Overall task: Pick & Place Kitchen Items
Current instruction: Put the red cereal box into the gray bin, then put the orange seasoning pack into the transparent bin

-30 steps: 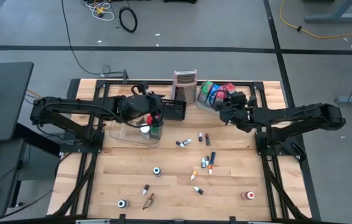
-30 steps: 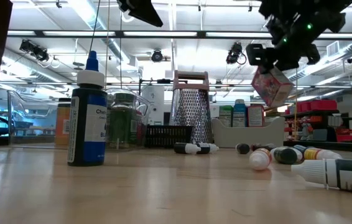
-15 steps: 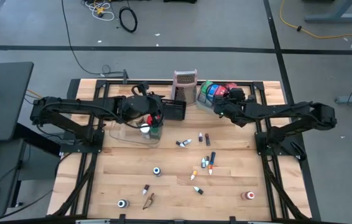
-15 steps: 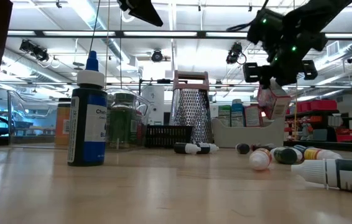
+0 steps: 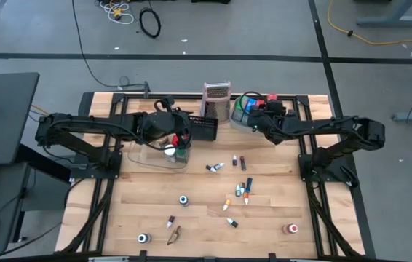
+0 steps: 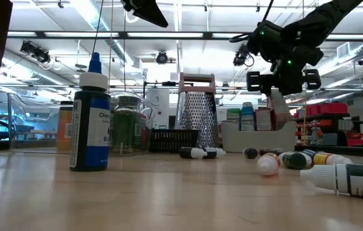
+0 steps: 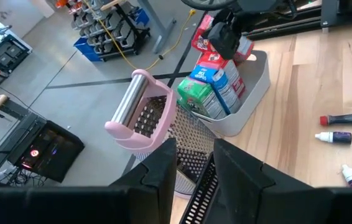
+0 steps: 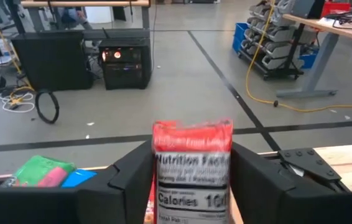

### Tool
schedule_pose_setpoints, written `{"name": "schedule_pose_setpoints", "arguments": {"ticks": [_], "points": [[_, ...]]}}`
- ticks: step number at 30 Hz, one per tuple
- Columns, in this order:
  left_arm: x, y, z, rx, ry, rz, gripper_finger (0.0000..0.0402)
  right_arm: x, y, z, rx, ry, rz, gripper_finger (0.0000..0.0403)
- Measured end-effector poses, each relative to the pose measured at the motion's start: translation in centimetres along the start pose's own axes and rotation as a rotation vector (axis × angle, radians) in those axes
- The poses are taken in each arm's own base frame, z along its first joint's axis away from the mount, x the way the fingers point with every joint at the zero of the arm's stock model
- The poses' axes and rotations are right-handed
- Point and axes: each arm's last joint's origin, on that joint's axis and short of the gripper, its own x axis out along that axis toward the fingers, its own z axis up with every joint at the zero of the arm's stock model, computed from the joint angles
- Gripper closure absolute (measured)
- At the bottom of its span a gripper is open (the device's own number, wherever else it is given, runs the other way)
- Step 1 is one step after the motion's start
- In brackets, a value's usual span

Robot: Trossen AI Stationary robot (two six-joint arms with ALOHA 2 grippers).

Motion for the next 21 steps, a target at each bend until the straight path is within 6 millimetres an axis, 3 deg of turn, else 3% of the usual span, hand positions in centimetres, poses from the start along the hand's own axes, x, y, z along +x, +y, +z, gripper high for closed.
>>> {"name": "schedule_pose_setpoints", "arguments": {"ticks": [13,21], "points": [[0.0,0.0,0.0,0.000,0.000,0.000,0.0286,0.0,0.0,0.0,-0.092,0.011,0.010,0.0138],[0.0,0.0,0.0,0.001,0.000,-0.003,0.0286,-0.5,1.1,0.8,-0.295,-0.048,0.054,0.0126]]}}
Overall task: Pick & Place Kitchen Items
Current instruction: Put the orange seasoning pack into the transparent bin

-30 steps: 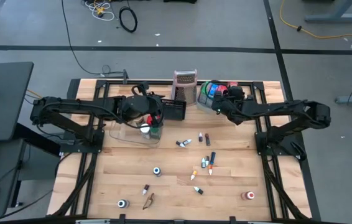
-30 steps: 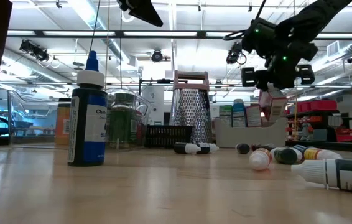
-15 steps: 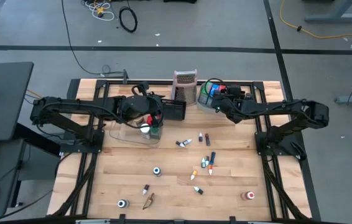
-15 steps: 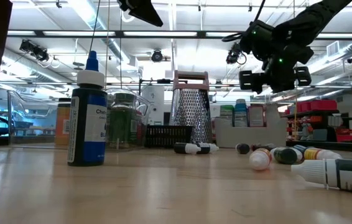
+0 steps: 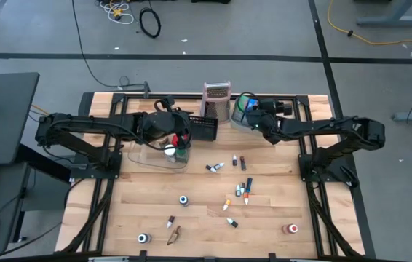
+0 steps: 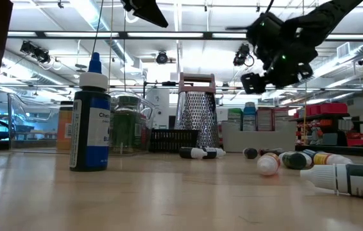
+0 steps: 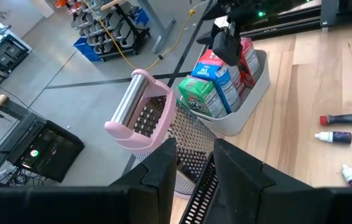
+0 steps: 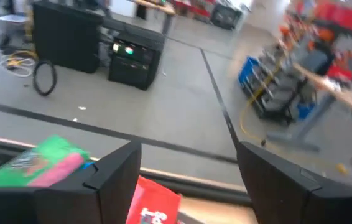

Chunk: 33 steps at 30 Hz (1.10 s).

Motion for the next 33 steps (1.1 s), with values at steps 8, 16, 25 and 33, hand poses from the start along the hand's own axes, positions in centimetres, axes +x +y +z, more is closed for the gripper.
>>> {"name": "schedule_pose_setpoints", "arguments": {"ticks": [8,16,25,33], "points": [[-0.1,-0.3,-0.1,-0.008,0.002,-0.042,0.0286,-2.9,1.9,2.2,-0.171,-0.142,0.221,0.0126],[-3.2,-0.2,-0.1,-0.038,-0.012,-0.044,0.0286,-6.2,3.2,2.2,-0.375,-0.257,0.502,0.0126],[-8.9,2.5,-1.4,-0.085,-0.036,-0.076,0.0286,-7.6,4.1,1.9,-0.456,-0.335,0.894,0.0126],[-8.9,1.6,-5.9,-0.119,0.010,-0.083,0.0286,-8.4,4.5,2.2,-0.418,-0.387,1.214,0.0128]]}}
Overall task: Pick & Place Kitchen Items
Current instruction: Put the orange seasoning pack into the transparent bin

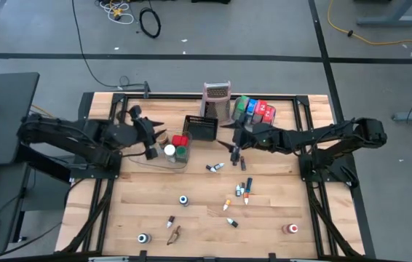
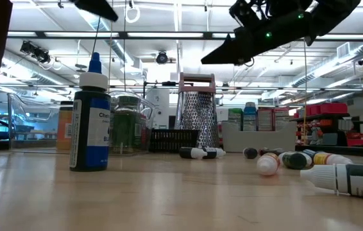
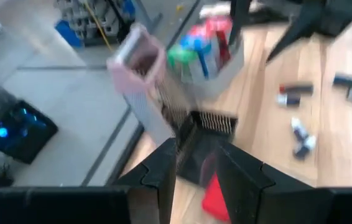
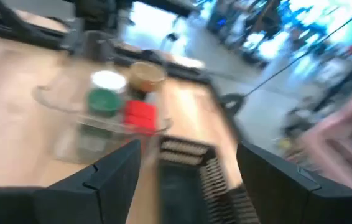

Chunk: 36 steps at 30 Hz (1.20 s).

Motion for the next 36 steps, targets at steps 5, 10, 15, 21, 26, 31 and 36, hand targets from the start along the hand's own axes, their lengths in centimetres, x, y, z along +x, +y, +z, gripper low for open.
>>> {"name": "schedule_pose_setpoints", "arguments": {"ticks": [5,10,15,21,26,31,36], "points": [[1.4,-1.2,-2.6,-0.047,-0.040,-0.011,0.0286,0.1,0.3,-0.5,0.075,0.033,0.068,0.0128],[2.4,-2.0,-4.1,-0.056,-0.055,-0.031,0.0286,0.2,0.5,-0.6,0.073,0.034,0.091,0.0129],[3.2,-2.9,-5.3,-0.061,-0.069,-0.118,0.0286,0.5,0.6,-0.6,0.079,0.009,0.115,0.0129],[3.8,-4.1,-6.5,-0.065,-0.087,-0.324,0.0286,0.7,0.6,-0.7,0.080,0.008,0.110,0.0128],[4.1,-5.3,-7.3,-0.092,-0.140,-0.576,0.0286,0.7,0.6,-0.6,0.082,0.001,0.107,0.0128],[3.7,-6.9,-7.2,-0.006,-0.274,-0.916,0.0286,0.7,0.6,-0.6,0.082,0.001,0.107,0.0128],[3.3,-8.2,-6.5,-0.013,-0.373,-1.033,0.0286,0.7,0.6,-0.6,0.081,-0.002,0.106,0.0128]]}}
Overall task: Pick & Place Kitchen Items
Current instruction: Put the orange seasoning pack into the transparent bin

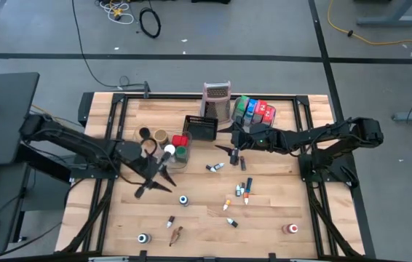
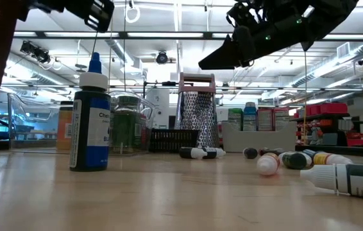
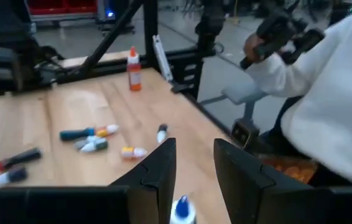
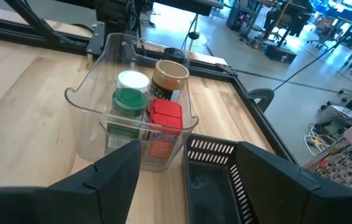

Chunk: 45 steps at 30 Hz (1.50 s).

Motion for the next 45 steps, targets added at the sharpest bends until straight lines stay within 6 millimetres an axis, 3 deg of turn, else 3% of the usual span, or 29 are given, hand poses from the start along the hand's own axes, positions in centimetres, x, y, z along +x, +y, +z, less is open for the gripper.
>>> {"name": "schedule_pose_setpoints", "arguments": {"ticks": [3,11,17,21,27,35,42,45], "points": [[1.2,-0.7,-0.2,0.006,-0.014,-0.042,0.0286,0.0,0.0,0.0,-0.002,-0.003,-0.001,0.0128],[5.2,-2.8,-0.1,0.232,0.048,-0.079,0.0282,0.0,0.0,0.0,0.053,-0.004,0.001,0.0128],[8.7,-4.0,-0.9,0.210,0.127,-0.130,0.0247,0.0,0.1,-0.2,0.144,0.024,0.011,0.0128],[10.3,-4.5,-2.0,0.200,0.196,-0.161,0.0215,-0.1,0.8,-0.5,0.201,0.053,0.119,0.0128],[11.0,-5.7,-2.6,0.194,0.206,-0.312,0.0194,-0.4,2.6,-0.2,0.183,0.052,0.233,0.0128],[11.1,-5.9,-2.0,0.036,0.160,-0.262,0.0194,-0.8,4.2,0.0,0.141,0.049,0.290,0.0128],[11.2,-7.7,-1.2,0.217,0.048,-0.267,0.0203,-0.9,4.3,0.1,0.074,0.039,0.292,0.0128],[11.1,-7.9,-1.4,0.192,0.080,-0.254,0.0201,-0.9,4.3,0.1,0.074,0.039,0.291,0.0128]]}}
